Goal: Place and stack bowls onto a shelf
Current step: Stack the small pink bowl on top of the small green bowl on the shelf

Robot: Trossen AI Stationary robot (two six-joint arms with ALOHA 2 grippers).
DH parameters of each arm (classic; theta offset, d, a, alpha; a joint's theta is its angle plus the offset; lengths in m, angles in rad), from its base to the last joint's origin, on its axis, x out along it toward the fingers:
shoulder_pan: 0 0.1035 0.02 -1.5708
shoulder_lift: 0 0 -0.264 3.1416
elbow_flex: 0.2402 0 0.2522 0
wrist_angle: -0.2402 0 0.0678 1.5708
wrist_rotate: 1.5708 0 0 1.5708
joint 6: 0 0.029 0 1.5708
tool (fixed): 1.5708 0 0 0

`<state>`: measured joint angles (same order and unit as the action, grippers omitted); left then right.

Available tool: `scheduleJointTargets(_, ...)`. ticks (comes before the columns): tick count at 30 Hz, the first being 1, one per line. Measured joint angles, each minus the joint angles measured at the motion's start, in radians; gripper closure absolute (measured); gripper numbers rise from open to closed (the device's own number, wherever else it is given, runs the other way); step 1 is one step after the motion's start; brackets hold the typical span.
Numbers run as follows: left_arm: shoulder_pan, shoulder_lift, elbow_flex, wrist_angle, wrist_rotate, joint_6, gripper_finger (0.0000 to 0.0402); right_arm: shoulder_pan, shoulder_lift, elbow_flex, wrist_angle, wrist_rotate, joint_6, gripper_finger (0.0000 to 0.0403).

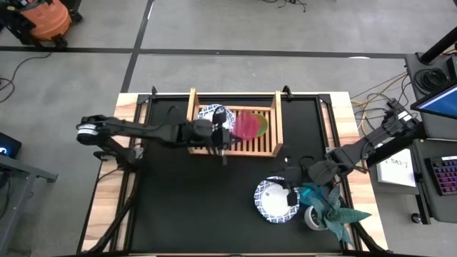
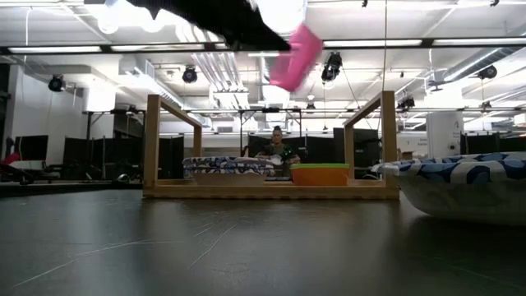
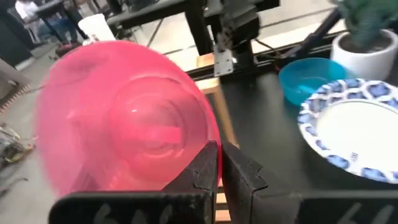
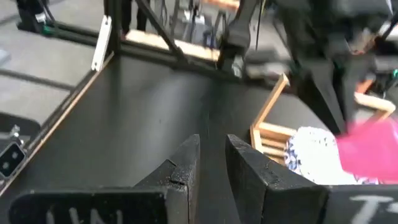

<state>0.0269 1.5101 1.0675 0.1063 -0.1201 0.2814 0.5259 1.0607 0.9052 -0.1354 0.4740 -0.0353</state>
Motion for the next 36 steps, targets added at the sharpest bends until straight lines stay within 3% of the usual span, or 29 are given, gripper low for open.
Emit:
scheduleJointTargets(3,0.058,0.054,0.006,0.052,0.044,-0.010,0.0401,-0.001,-0.050,-0.062,0.061,-0.002,-0.051,0.0335)
scheduleJointTargets(11,0.131,0.230,0.061,0.126,0.054,-0.002,0.0401,-0.002,-0.183,-0.129,0.062,-0.002,-0.005,0.0335)
scheduleJointTargets(19,0.179,0.388,0.174,0.131,0.054,0.004,0.0401,0.000,-0.206,-0.128,0.058,-0.002,-0.018,0.0335)
scheduleJointTargets(36,0.207,0.455,0.213,0.072,0.051,-0.005,0.0400,-0.001,-0.203,-0.128,0.059,-0.002,-0.010,0.0335)
